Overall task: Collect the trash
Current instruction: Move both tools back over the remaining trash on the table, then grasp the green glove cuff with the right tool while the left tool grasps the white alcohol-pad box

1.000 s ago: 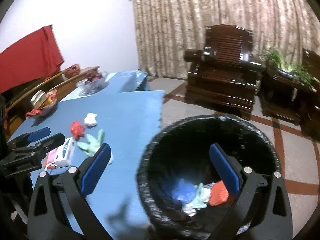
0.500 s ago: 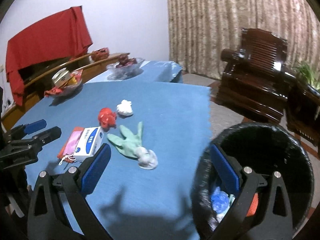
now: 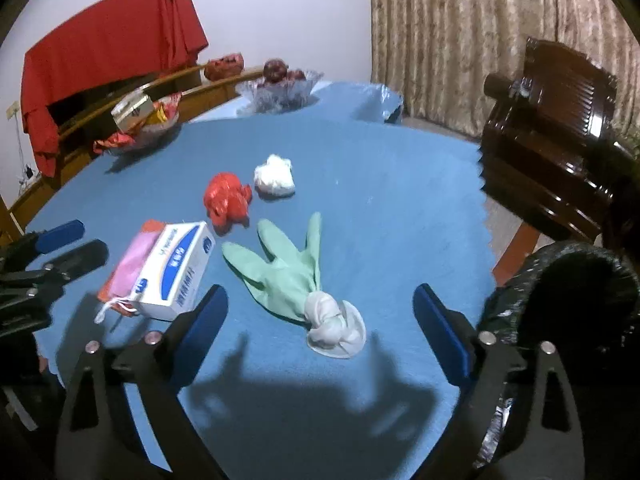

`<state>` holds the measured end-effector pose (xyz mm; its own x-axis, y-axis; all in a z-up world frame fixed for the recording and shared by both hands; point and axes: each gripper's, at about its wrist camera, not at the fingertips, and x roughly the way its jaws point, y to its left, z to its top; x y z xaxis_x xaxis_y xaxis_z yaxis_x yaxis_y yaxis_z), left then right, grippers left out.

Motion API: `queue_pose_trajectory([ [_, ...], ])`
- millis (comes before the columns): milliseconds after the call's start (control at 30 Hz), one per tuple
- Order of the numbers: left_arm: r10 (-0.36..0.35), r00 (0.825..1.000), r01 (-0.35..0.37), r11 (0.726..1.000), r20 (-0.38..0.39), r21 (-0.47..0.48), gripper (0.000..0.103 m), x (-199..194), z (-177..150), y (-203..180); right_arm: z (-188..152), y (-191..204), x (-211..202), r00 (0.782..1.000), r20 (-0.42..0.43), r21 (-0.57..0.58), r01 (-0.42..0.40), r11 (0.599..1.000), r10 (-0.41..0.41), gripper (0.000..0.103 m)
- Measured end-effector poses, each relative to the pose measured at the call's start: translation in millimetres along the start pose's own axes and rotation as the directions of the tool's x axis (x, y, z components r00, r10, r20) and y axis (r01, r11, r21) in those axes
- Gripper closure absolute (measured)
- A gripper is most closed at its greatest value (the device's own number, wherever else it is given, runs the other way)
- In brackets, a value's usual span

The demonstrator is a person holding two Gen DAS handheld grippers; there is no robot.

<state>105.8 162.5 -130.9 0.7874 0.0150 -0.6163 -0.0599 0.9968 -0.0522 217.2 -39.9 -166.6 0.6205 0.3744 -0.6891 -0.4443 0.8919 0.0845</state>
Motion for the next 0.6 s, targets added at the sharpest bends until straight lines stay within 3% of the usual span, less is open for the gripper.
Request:
queue_pose_trajectory([
  [367,0.005,0.999,-0.005,1.000,-0.032,-0.008,0.023,14.3,-4.1,4.6,-3.0,-1.3,49.7,0.993,-0.116,-0.017,-0.003,1.000,0.001,0.025],
  [433,0.005,0.999,-0.005,1.000,-0.036,-0.009,0.023,16.2,-4.7,5.1,-6.3,-4.4,53.4,0.989,-0.145,-0.009,-0.008,1.000,0.006,0.033],
  [600,0.006,0.999,-0.007,1.000,-0.044,-0.016,0.023,19.7,-6.1,6.3,-14.2,1.4,46.5,0.985,-0.171,-0.005,-0.040,0.999,0.038,0.039],
])
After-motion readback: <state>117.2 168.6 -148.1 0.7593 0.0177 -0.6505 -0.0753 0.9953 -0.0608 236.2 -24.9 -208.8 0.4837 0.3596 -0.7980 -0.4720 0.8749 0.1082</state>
